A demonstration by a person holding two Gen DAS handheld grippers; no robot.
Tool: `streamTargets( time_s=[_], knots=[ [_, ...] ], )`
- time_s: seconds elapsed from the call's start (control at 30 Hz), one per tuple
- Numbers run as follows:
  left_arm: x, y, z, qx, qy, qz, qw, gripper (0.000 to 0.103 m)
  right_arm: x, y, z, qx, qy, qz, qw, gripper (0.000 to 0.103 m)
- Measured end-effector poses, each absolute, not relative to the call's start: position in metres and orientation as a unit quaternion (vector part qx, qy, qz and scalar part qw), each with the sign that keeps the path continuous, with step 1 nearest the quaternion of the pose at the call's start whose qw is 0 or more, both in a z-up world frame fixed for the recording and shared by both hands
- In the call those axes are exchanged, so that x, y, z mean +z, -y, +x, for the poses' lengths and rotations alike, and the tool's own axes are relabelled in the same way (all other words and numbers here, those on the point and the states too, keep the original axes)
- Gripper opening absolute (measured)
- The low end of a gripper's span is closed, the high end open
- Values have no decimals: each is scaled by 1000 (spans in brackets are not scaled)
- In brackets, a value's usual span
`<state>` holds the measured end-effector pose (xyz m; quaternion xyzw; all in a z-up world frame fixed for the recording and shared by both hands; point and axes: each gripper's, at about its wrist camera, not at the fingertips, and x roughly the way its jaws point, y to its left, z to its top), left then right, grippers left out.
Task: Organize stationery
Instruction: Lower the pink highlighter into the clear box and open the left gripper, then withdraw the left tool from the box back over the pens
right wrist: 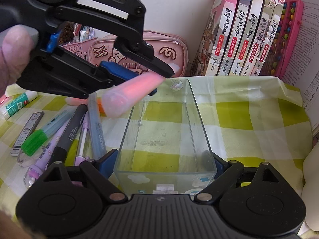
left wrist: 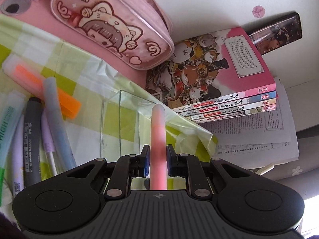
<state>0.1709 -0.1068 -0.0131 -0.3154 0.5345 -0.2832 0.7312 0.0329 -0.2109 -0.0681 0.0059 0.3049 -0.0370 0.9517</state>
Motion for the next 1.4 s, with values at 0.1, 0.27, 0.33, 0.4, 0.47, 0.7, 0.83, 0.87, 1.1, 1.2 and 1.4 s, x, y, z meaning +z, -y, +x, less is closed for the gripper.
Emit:
streamTargets(
  time_s=[0.1,0.27,0.33,0.4,0.47,0.7,0.83,0.87,1.1,1.2,1.4],
  knots=[
    [-15,108,173,-281,-539,-319,727,15,-68,211,33,-35,-305,7,952,90],
    [-17,112,176,-286,-550,-315,719,15,-68,211,33,-35,-305,7,952,91],
    [-18,113,176,-288,-552,-314,716,15,-68,211,33,-35,-305,7,952,91],
    [-19,115,177,-289,-554,-313,715,15,-68,211,33,-35,-305,7,952,91],
    [-19,115,176,-290,-555,-313,714,14,-68,211,33,-35,-305,7,952,91],
    [-17,115,174,-296,-552,-290,724,41,-68,210,33,-35,-305,6,952,91],
    [-14,109,170,-298,-544,-272,735,49,-68,211,33,-35,-305,6,952,91],
    [-12,107,169,-299,-541,-267,740,50,-68,211,33,-35,-305,6,952,91],
    [5,88,156,-293,-512,-219,777,64,-68,210,33,-35,-305,5,952,91],
    [8,78,150,-287,-507,-201,788,67,-68,211,33,-36,-305,5,952,91],
    [9,59,137,-257,-490,-151,819,74,-69,210,34,-34,-306,5,951,93]
  ],
)
